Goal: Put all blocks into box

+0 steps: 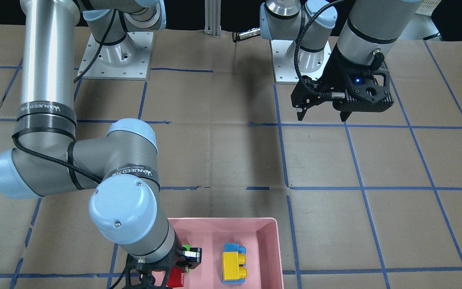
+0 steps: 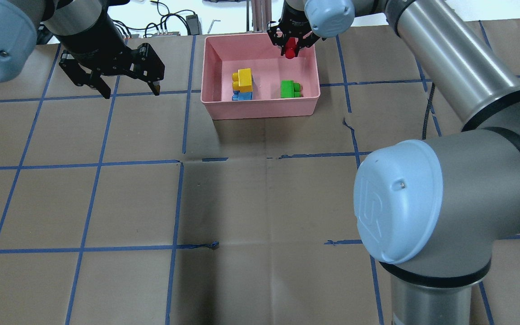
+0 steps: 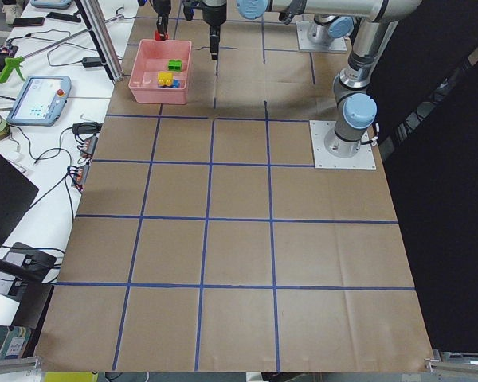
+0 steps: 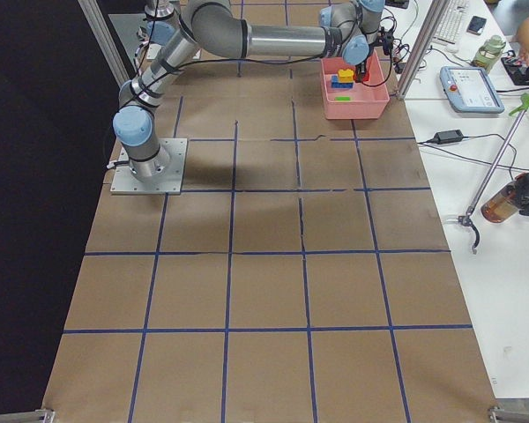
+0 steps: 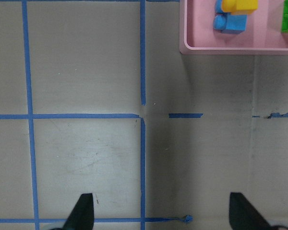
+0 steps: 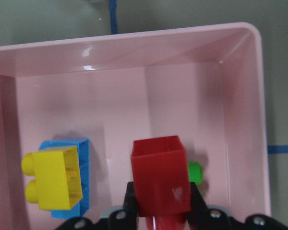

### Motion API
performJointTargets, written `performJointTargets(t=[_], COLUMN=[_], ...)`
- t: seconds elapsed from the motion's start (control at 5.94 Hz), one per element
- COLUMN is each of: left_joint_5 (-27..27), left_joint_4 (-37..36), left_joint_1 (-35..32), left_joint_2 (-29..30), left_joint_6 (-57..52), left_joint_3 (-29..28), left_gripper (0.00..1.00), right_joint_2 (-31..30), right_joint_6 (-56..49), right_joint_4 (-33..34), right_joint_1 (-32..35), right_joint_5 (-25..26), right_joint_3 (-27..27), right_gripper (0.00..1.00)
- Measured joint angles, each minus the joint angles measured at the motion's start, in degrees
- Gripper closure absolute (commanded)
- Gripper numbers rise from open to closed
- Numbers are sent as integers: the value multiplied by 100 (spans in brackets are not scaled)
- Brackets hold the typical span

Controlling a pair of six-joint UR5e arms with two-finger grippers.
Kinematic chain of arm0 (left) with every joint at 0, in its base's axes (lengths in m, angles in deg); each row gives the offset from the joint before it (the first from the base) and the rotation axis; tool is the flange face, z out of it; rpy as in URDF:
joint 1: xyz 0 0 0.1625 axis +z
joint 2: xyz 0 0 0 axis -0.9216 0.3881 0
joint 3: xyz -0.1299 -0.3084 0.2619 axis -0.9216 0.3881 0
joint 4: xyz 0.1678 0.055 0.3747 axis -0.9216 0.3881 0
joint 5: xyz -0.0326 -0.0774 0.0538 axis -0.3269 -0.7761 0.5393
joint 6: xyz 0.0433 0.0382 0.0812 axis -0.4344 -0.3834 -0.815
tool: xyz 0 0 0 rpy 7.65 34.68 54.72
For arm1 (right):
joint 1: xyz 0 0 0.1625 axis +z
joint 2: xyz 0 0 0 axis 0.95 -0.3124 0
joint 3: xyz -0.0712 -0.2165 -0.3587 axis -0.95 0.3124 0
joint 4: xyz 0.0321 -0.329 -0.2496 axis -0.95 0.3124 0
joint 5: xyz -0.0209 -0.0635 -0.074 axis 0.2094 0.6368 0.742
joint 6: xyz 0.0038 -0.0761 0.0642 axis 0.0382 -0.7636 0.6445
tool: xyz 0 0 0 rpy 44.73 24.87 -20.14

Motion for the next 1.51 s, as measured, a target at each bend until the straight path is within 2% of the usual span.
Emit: performJointTargets(t=[0.17, 0.5, 0.84, 1.18, 1.35, 1.51], left_joint_5=[0, 0, 0, 0, -3, -7], left_joint_4=[-2, -6, -7, -7, -10, -13], left_joint_1=[0, 0, 0, 0, 0, 0], left_joint_2=[9, 16, 22, 21, 24, 30], left_joint_6=[-5, -8, -8, -8, -8, -8], left_joint_3=[1, 0, -3, -4, -9, -18], left_gripper=[0, 1, 0, 0, 0, 0], right_joint_2=[300, 390, -79, -686, -1052, -1577], right_joint_6=[62, 350, 447, -511, -1259, -1674], right_joint_4=[205, 309, -189, -1151, -1597, -1847], right_joint_1=[82, 154, 105, -408, -867, -1195], right_joint_5=[-123, -200, -164, 198, 326, 415], right_joint_3=[65, 95, 81, -82, -328, -827], right_gripper=[1, 0, 0, 0, 0, 0])
